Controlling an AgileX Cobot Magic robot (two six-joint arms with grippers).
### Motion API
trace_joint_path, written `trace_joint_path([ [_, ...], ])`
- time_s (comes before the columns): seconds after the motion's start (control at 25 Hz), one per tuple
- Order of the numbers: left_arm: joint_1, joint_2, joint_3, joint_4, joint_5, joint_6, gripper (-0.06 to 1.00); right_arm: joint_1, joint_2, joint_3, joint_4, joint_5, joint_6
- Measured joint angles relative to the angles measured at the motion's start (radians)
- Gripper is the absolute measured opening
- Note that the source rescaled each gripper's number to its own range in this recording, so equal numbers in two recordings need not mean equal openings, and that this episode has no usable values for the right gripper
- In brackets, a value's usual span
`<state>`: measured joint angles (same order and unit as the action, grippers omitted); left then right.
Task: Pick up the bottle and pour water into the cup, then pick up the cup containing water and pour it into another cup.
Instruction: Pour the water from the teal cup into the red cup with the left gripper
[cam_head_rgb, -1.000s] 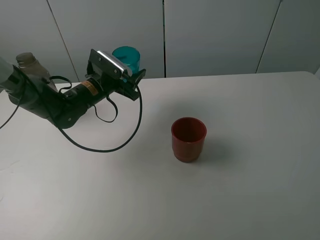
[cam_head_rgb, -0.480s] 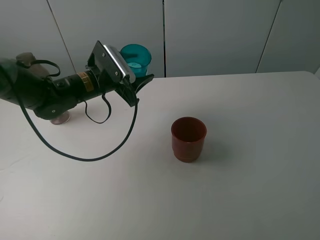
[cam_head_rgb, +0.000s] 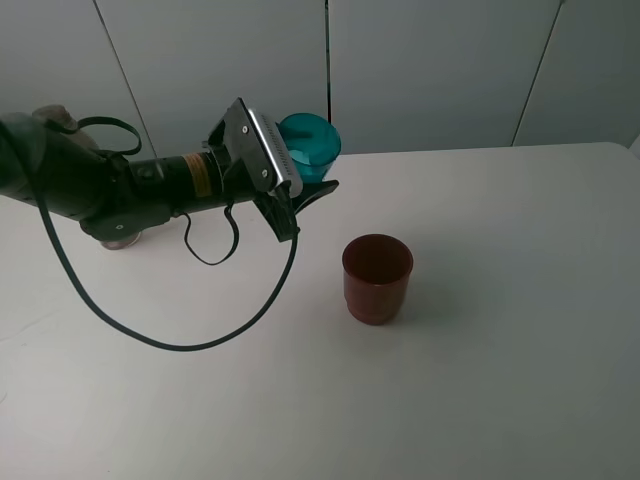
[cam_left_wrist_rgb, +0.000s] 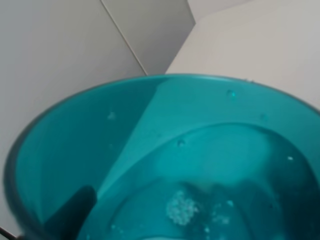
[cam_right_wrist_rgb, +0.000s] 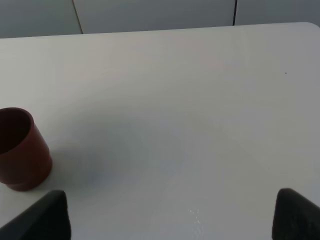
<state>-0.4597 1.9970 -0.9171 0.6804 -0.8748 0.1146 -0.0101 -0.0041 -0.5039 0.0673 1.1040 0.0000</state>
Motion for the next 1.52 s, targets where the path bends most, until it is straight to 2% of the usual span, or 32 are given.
trace_joint_path([
  [0.32, -0.018, -0.01, 0.005, 0.046, 0.078, 0.002, 0.06, 0.0, 0.0, 0.0, 0.0, 0.0, 0.0],
  [0.84, -0.051, -0.041, 0.005, 0.081, 0.156, 0.111, 0.06, 0.0, 0.0, 0.0, 0.0, 0.0, 0.0],
  [1.24, -0.097, -0.041, 0.005, 0.08, 0.209, 0.179, 0.06, 0.0, 0.0, 0.0, 0.0, 0.0, 0.0],
  [1.52, -0.133, -0.041, 0.005, 0.036, 0.253, 0.269, 0.06, 0.0, 0.0, 0.0, 0.0, 0.0, 0.0],
])
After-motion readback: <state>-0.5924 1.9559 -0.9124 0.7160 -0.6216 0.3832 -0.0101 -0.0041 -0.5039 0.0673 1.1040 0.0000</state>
